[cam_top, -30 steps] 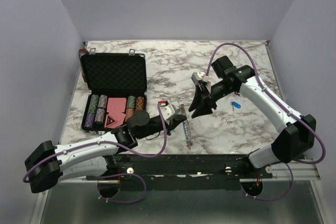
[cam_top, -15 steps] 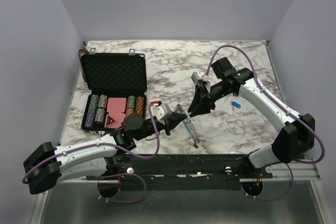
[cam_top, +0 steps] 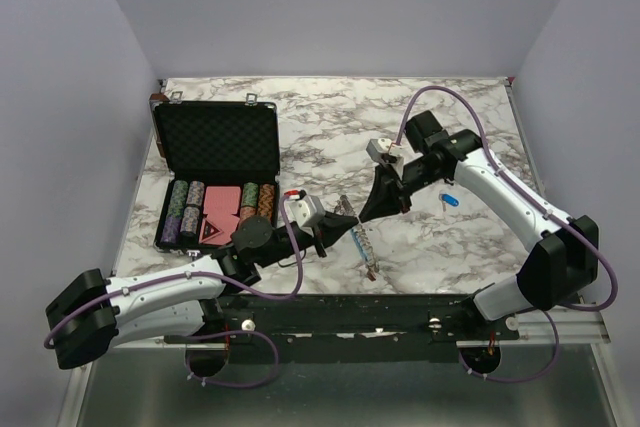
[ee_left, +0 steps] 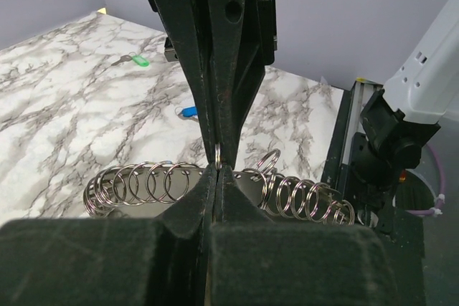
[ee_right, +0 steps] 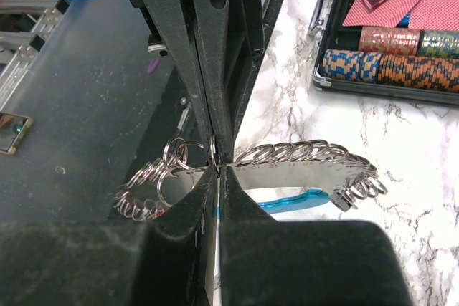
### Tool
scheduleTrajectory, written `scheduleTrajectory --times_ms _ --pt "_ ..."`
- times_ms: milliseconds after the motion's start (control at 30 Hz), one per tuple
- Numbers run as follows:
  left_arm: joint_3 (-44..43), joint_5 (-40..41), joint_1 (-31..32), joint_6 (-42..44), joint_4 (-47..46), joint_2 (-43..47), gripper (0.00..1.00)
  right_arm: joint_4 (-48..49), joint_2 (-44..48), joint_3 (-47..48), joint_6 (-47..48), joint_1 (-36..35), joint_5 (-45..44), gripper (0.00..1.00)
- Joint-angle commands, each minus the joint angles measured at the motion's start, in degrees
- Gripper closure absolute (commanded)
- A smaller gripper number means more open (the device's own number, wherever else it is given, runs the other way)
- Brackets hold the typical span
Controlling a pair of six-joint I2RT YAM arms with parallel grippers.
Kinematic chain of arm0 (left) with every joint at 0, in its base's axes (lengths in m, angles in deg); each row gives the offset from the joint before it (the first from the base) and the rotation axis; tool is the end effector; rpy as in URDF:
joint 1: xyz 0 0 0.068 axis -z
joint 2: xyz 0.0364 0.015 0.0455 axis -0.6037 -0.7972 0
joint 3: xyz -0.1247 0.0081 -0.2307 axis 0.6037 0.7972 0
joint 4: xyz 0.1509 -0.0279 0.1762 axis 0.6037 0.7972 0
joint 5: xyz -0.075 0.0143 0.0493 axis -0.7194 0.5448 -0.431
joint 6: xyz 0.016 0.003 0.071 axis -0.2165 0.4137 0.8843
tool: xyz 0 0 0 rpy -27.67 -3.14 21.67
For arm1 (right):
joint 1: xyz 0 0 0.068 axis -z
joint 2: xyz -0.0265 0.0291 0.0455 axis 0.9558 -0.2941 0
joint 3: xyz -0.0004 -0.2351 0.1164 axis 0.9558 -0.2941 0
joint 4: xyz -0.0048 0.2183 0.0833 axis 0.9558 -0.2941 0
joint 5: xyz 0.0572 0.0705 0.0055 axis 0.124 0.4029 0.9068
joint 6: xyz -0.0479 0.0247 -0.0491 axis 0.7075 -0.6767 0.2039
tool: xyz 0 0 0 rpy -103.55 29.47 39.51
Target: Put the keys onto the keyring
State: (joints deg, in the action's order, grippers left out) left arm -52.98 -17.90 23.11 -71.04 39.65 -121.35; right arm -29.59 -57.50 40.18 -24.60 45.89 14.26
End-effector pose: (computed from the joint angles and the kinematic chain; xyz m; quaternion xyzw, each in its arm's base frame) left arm 0.1056 -0.1983 0.2776 0.3155 0.5792 -0.4642 0.5912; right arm 0.1942 0.1648 0.2985 -0.5964 0.5144 0.5496 0.2785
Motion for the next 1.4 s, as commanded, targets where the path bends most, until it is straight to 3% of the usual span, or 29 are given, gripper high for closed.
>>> scheduleTrajectory --times_ms 0,200,333,400,467,833,1133,1367 --pt "-0.07 1.14 0.31 -1.03 -4.07 -0.3 1.0 -3.23 -0.83 1.81 2.84 -0.07 3.24 0.97" --pt "-0.42 1.76 0.22 -1.47 -1.09 0.13 1.0 -2.45 -0.22 3.04 -1.26 -0.15 -1.31 0.99" --pt "-1.65 1.67 0.05 -0.51 7.78 2.41 0.57 -4.63 -0.83 6.72 -2.7 -1.2 -12.9 0.99" --pt "-1.92 1.06 -0.13 0.46 10.86 3.64 0.45 -8.58 -2.23 9.7 -1.56 -2.08 -18.87 0.99" --pt "-2.35 0.79 -0.31 2.03 13.85 4.44 0.41 -12.27 -3.46 12.61 -0.77 -2.88 -23.71 0.99" --pt "-6.49 -0.44 -2.68 8.11 15.63 1.98 0.39 -11.15 -0.48 14.11 -0.76 -8.06 -37.36 0.99" --pt "-5.52 -5.8 -2.77 10.13 5.61 -3.55 0.44 -11.14 -0.31 15.17 -1.2 -9.21 -35.69 0.99" --pt "-7.01 -6.5 -2.77 13.38 4.02 -6.37 0.5 -11.06 -0.31 14.55 -1.11 -9.47 -34.02 0.99"
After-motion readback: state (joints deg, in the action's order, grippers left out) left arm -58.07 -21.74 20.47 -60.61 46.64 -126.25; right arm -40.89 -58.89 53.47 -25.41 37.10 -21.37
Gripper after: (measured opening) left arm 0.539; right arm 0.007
